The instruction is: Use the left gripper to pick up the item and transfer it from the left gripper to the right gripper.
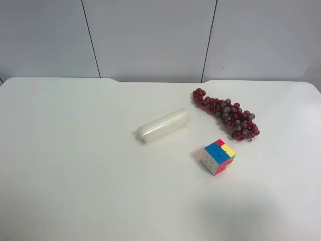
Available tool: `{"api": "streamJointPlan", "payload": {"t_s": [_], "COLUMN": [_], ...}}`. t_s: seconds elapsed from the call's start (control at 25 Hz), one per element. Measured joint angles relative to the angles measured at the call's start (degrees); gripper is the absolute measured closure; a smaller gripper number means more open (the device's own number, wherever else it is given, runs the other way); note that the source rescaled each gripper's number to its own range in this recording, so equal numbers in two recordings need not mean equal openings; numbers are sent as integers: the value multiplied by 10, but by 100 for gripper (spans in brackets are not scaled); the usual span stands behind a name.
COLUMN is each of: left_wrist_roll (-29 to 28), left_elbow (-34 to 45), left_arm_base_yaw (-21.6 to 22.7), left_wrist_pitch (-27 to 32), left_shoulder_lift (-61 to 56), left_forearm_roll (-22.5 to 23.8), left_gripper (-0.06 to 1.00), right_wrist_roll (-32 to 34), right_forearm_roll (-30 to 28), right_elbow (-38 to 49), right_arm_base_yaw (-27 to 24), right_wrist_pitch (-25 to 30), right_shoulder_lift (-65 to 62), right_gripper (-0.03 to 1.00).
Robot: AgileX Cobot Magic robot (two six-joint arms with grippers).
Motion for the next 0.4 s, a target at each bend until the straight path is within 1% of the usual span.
{"api": "streamJointPlan", "payload": {"t_s": [0.4], "left_wrist_roll": [0], "left_elbow": [0], "left_arm_base_yaw": [0], "left_wrist_pitch": [0], "left_shoulder_lift": [0], "left_forearm_roll": [0], "left_gripper": [-6], "right_wrist_roll": [0], "right_forearm_roll": [0], "right_elbow": [0], "right_arm_base_yaw": [0], "right_wrist_pitch": [0], "right_shoulder_lift": [0], "right_gripper": [-3]}}
